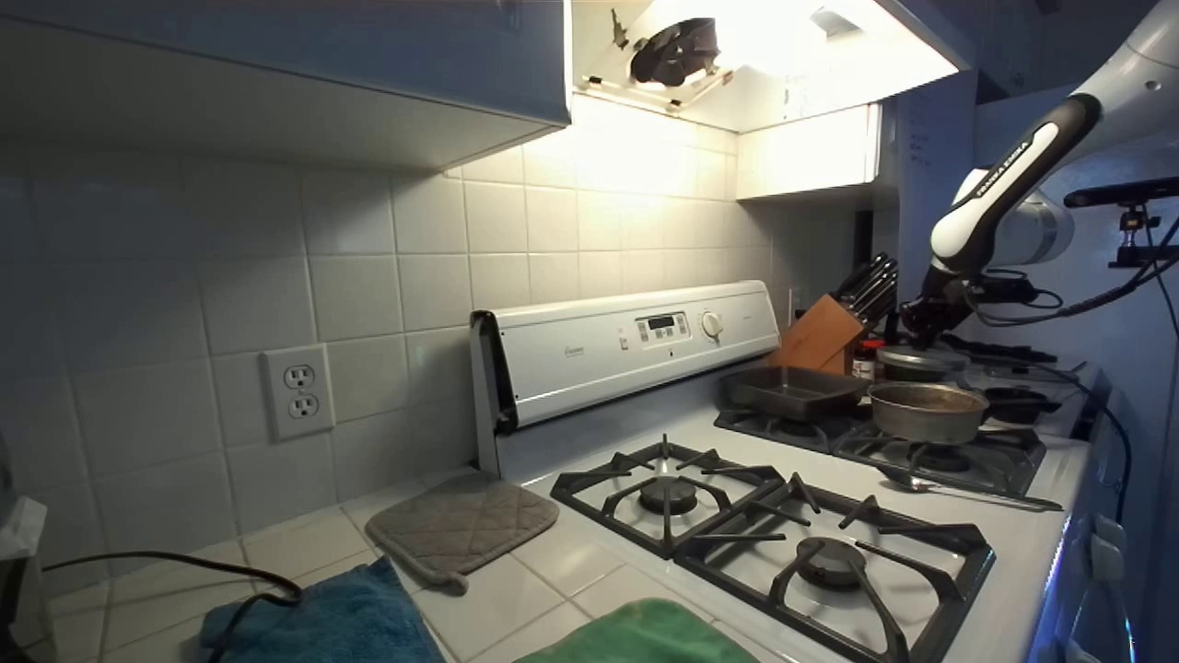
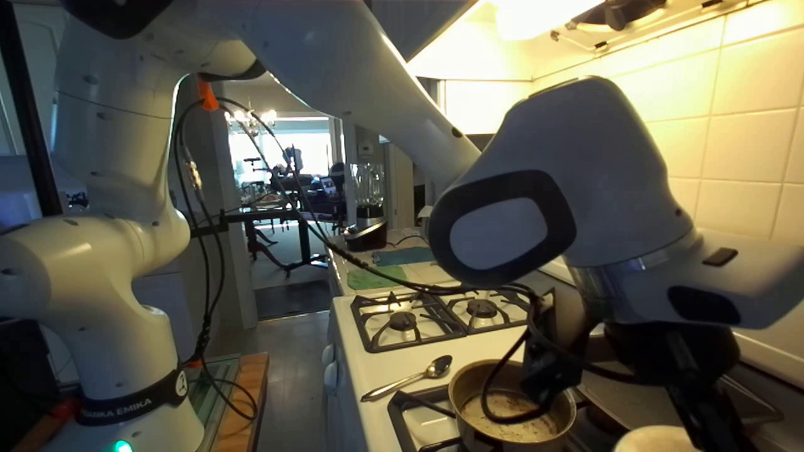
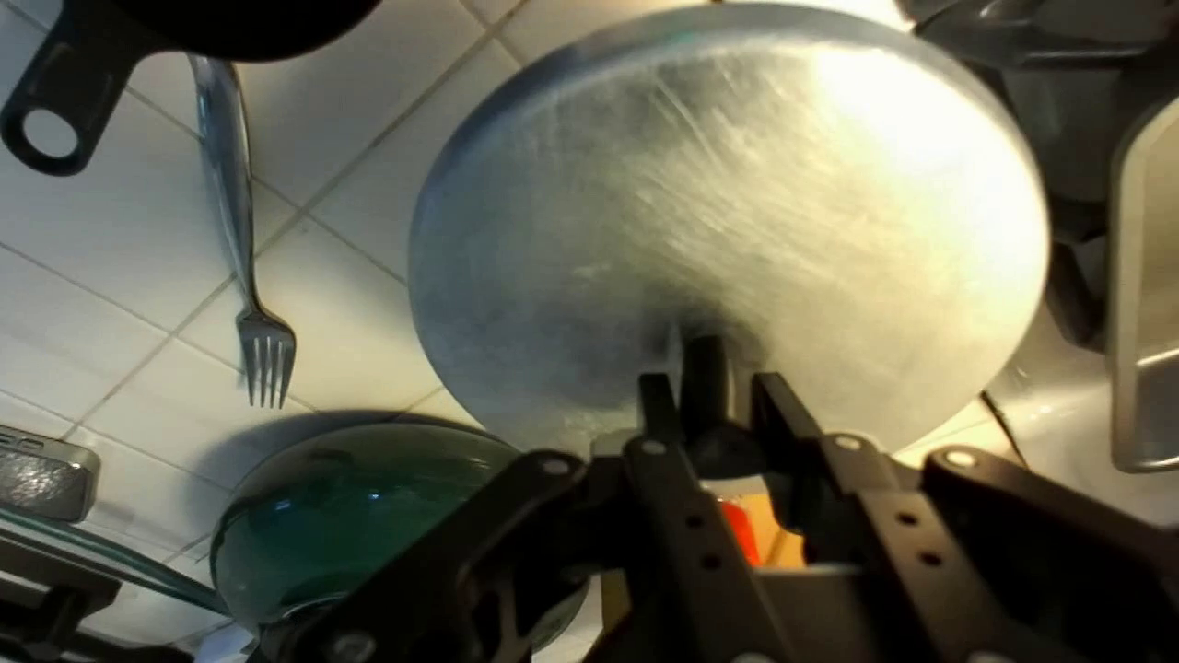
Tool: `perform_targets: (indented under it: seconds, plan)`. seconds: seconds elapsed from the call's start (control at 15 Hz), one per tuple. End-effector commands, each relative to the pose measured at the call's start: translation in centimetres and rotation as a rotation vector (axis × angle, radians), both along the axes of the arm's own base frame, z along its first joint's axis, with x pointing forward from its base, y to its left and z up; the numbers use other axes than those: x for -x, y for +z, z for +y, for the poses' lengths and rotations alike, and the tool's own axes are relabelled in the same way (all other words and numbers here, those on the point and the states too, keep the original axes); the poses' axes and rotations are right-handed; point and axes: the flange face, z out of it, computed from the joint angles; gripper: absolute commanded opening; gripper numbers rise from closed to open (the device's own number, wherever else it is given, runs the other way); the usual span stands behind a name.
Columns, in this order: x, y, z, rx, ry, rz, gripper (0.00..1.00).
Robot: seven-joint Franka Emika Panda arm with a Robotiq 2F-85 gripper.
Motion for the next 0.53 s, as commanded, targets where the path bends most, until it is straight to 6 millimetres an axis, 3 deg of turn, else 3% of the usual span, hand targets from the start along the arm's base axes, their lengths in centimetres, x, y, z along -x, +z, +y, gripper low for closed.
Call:
perform_targets:
  seconds: [0.0, 0.47]
  plan:
    - [2.1, 2.4, 3.6, -0.018, 0.09, 0.017, 0.06]
    - [3.4, 4.1, 10.6, 0.014, 0.294, 0.029, 0.06]
